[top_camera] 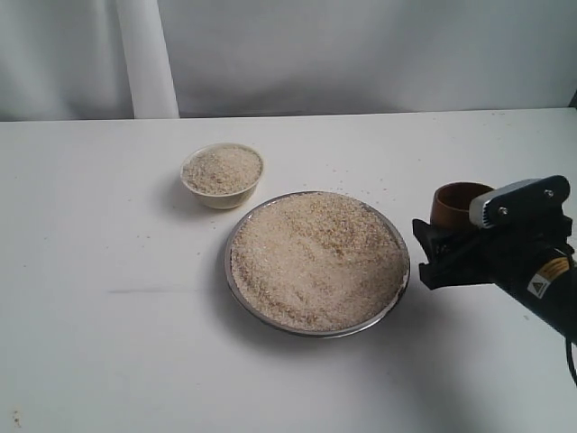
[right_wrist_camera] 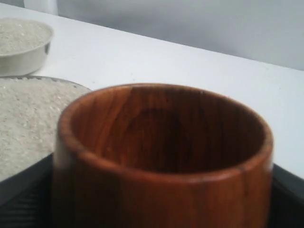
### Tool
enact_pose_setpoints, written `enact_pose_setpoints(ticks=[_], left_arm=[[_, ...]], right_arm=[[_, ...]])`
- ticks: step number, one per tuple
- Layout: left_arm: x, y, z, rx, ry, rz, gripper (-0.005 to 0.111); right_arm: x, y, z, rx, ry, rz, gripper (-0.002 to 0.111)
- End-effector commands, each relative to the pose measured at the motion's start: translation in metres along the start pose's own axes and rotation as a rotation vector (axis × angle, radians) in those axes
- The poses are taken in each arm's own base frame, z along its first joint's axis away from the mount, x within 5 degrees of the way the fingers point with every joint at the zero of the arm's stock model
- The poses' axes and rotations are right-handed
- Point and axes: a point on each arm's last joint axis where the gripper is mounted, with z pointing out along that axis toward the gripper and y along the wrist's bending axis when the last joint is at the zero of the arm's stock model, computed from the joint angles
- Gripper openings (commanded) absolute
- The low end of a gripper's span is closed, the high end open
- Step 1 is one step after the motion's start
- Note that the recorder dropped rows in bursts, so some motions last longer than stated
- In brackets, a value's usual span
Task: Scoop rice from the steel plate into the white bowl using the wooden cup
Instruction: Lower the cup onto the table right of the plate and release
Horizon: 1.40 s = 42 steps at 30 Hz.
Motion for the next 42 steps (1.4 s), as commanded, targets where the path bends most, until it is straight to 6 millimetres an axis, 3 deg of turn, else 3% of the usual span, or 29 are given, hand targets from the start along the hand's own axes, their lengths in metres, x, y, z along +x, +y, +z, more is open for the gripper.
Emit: enact_pose_setpoints(ticks=[1, 7, 12, 18, 19, 23, 25, 34, 42], left_arm=[[-0.002, -0.001, 0.000, 0.009, -0.013, -0.005, 0.000], [-0.002, -0.001, 0.000, 0.009, -0.013, -0.005, 0.000], [-0.002, -0.001, 0.000, 0.009, -0.013, -0.005, 0.000], [-0.002, -0.001, 0.000, 0.009, -0.013, -0.005, 0.000], [-0.002, -0.001, 0.000, 0.009, -0.013, -0.005, 0.000], [-0.002, -0.001, 0.000, 0.009, -0.013, -0.005, 0.000], [-0.002, -0.001, 0.000, 0.009, -0.013, -0.005, 0.000], [-0.002, -0.001, 0.000, 0.009, -0.013, -0.005, 0.000], [-0.002, -0.001, 0.000, 0.009, -0.013, -0.005, 0.000]], right_arm=[[0.023, -0.012, 0.007, -0.009, 0.005, 0.003, 0.000], [0.054, -0.013, 0.018, -0.059, 0.029, 0.020, 0.000], [0.061, -0.011, 0.036, -0.105, 0.031, 0.006, 0.000], [0.064, -0.014, 0.038, -0.071, 0.041, 0.020, 0.001], [0.064, -0.014, 0.038, -0.071, 0.041, 0.020, 0.004], [0.065, -0.017, 0.037, -0.043, 0.045, 0.030, 0.053], [0.065, -0.018, 0.036, -0.031, 0.050, 0.036, 0.064], [0.068, -0.016, 0.033, -0.043, 0.062, 0.035, 0.088], [0.061, -0.017, 0.030, -0.033, 0.042, 0.033, 0.091]])
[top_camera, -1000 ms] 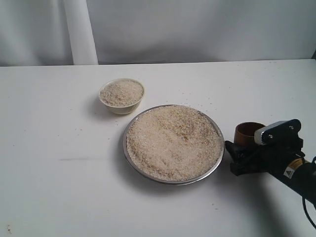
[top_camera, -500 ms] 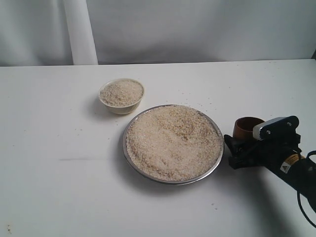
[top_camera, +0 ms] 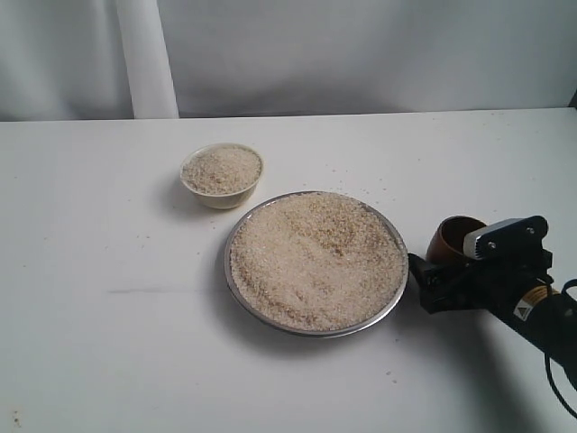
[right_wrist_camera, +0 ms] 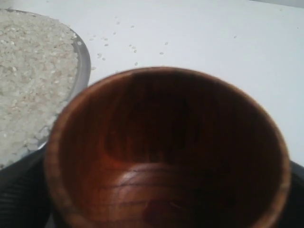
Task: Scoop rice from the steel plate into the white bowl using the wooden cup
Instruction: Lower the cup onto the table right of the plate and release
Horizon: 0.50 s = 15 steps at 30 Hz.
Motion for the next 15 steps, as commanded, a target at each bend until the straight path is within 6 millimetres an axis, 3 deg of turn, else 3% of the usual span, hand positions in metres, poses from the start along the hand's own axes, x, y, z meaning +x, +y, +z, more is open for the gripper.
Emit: enact_pose_setpoints(ticks=[1, 15], left_arm=[[-0.002, -0.001, 0.000, 0.009, -0.013, -0.005, 0.000], [-0.002, -0.001, 0.000, 0.009, -0.013, -0.005, 0.000]], right_arm=[[-0.008, 0.000, -0.008, 0.003, -0.024, -0.004, 0.091], [-0.053, 0.010, -0.066, 0.014, -0.179, -0.041, 0.091]])
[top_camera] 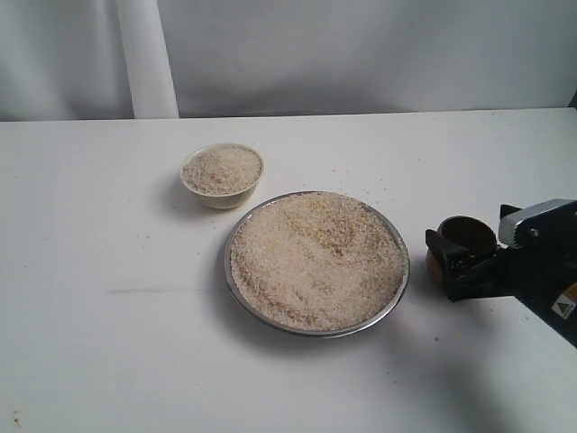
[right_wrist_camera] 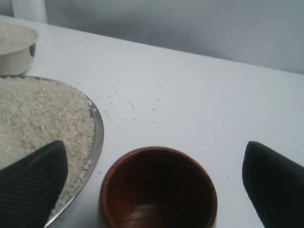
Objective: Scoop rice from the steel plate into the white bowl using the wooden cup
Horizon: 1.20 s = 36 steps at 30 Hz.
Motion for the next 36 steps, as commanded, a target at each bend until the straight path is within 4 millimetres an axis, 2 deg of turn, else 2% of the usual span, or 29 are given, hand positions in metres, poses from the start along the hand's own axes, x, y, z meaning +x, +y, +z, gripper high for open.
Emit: enact_pose_setpoints(ticks=[1, 4, 6, 11, 14, 23, 28, 36], left_arm=[[-0.002, -0.001, 0.000, 0.009, -0.013, -0.005, 0.000], [-0.002, -0.001, 0.000, 0.009, -0.013, -0.005, 0.000], [-0.002, -0.001, 0.000, 0.009, -0.013, -0.005, 0.000], [-0.002, -0.001, 0.000, 0.009, -0.013, -0.005, 0.000], [-0.002, -0.001, 0.000, 0.009, -0.013, -0.005, 0.000], [-0.002, -0.001, 0.000, 0.009, -0.013, -0.005, 0.000], [-0.002, -0.001, 0.000, 0.009, -0.013, -0.005, 0.000], [-0.002, -0.001, 0.000, 0.009, -0.013, -0.005, 0.000]], right_arm=[[-0.019, 0.007, -0.022, -0.034, -0.079, -0.013, 0.091], [-0.033, 0.011, -0.039, -0.059, -0.145, -0.001, 0.087], [-0.043, 0.015, -0.050, -0.090, -0.194, -0.003, 0.080], [-0.073, 0.028, -0.078, -0.191, -0.366, -0.080, 0.050], [-0.084, 0.028, -0.091, -0.188, -0.372, -0.036, 0.034], [-0.105, 0.026, -0.132, -0.108, -0.371, 0.068, 0.002], [-0.112, 0.025, -0.150, -0.064, -0.401, 0.083, 0.000], [-0.120, 0.026, -0.163, -0.061, -0.483, 0.102, 0.000]])
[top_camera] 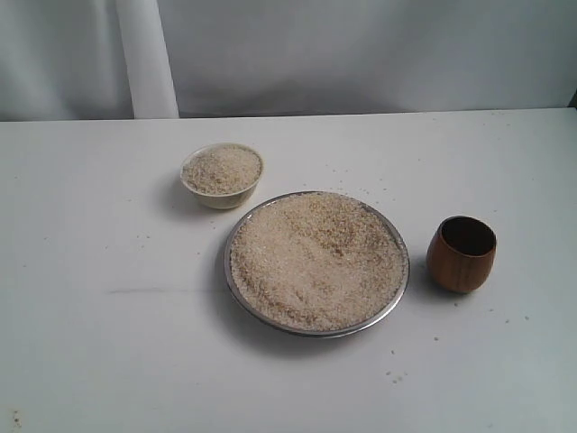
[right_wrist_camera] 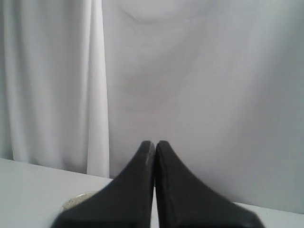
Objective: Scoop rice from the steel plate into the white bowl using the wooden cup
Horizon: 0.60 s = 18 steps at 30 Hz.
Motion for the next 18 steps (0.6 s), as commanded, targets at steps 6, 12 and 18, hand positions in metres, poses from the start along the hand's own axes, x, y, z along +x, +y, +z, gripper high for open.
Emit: enact_pose_setpoints(ticks=[6, 12, 18], left_arm=[[-0.0015, -0.0007, -0.0004, 0.008, -0.012, -0.005, 0.000], [-0.0015, -0.0007, -0.0004, 0.008, -0.012, -0.005, 0.000], [-0.0015, -0.0007, -0.0004, 0.008, -0.012, -0.005, 0.000]], right_arm=[[-0.0051, 0.0010, -0.0029, 0.003, -0.024, 0.003, 0.000], [-0.0049, 0.0008, -0.0029, 0.004, -0.021, 0.005, 0.000], [-0.0031, 0.0018, -0.0029, -0.007, -0.002, -0.102, 0.000]])
